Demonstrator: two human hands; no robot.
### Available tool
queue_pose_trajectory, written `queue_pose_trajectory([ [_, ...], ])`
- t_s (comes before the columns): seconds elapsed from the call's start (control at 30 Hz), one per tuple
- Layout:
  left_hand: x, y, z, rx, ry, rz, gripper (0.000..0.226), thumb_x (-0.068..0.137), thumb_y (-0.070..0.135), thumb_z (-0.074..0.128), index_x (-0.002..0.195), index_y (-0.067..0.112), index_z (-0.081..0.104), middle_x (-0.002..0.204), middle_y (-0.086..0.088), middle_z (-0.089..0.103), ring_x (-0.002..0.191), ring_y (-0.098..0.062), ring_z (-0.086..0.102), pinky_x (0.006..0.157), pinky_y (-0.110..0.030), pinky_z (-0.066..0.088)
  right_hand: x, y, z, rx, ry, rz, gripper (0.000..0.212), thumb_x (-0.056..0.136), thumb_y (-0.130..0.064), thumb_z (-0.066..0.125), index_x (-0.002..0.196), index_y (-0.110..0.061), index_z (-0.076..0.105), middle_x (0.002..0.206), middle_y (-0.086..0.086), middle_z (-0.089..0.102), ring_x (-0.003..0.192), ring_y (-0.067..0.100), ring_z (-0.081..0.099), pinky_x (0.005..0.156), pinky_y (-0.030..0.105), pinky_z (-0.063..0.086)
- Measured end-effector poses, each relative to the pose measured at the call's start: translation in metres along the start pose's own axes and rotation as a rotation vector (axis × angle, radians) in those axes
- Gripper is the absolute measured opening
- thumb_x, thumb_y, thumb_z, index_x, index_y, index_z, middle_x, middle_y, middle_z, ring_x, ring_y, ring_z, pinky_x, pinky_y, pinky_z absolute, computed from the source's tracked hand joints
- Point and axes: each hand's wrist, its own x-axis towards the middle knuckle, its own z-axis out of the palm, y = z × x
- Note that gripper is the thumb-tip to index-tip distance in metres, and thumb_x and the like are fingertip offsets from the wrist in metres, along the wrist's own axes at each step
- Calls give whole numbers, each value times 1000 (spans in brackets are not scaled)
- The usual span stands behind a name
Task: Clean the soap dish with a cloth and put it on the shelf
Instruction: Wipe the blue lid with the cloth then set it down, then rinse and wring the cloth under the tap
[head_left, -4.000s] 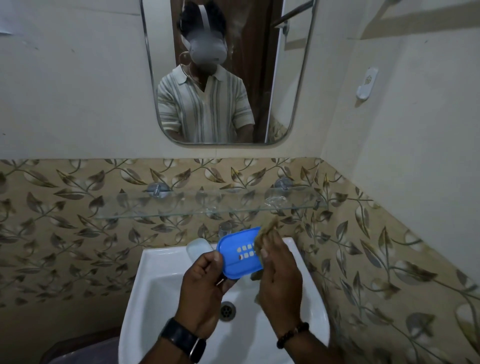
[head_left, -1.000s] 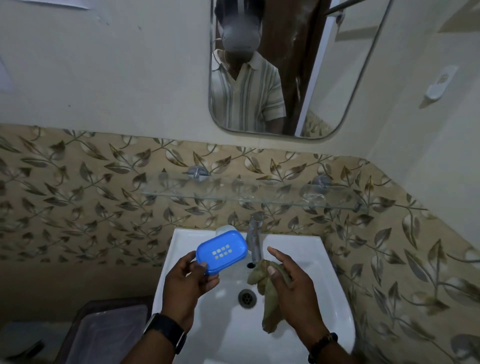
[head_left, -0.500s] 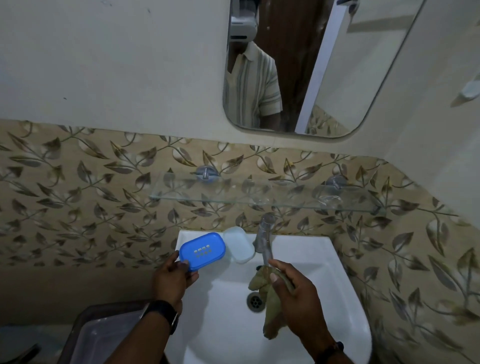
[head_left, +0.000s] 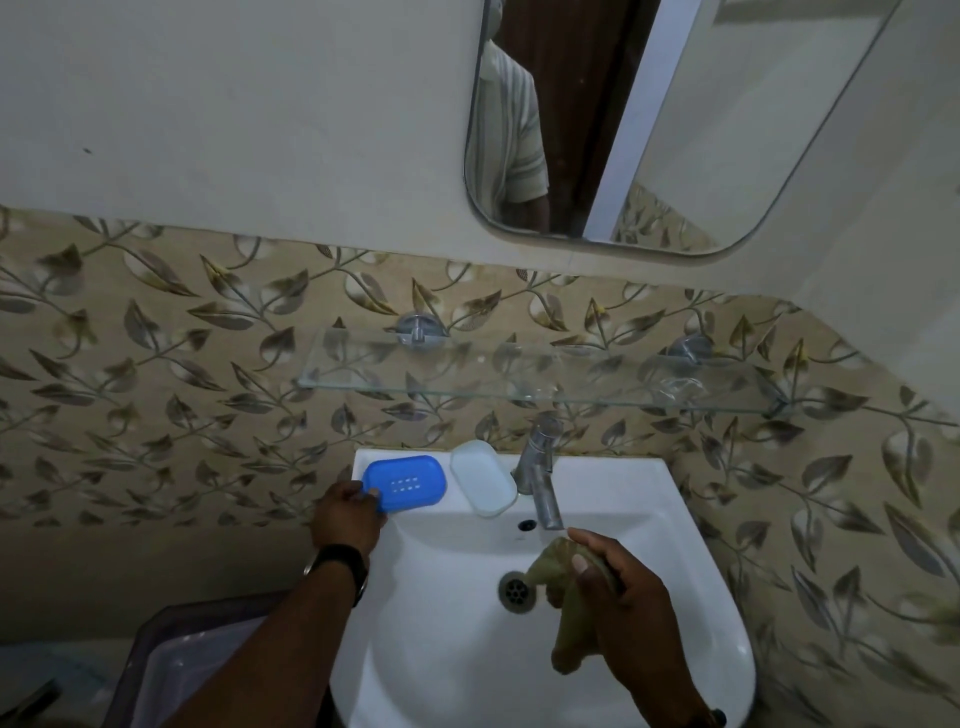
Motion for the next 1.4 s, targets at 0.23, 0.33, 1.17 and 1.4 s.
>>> queue_pose_trajectory([
  [0.23,-4,2,0,413,86,198,30,86,13,77,108,-4,69,112,-27,71,107,-43,65,96,-42,48,-2,-2,3,-6,-17,24,46,83,-60,53,120,-37,68,99,-7,78,94,11,74,89,47,58],
  [0.33,-8,1,0,519,87,292,30,86,12,76,109,-7,69,111,-31,68,109,-45,62,95,-43,46,-1,-2,6,-17,2,34,34,87,-51,56,117,-41,68,100,-13,77,93,6,73,88,41,59],
  [1.17,-154,45,50,312,-1035,571,38,93,43,62,85,6,60,73,3,60,66,-9,53,66,-27,47,-10,-7,-13,204,207,-18,20,94,-38,66,112,-33,73,108,-9,77,102,13,72,90,48,60],
  [1.4,-177,57,60,248,-890,466,16,90,37,71,81,25,67,70,7,70,64,-13,65,58,-27,51,-25,-5,-16,356,-16,96,60,74,-50,82,128,-34,61,99,0,76,96,17,73,78,29,59],
])
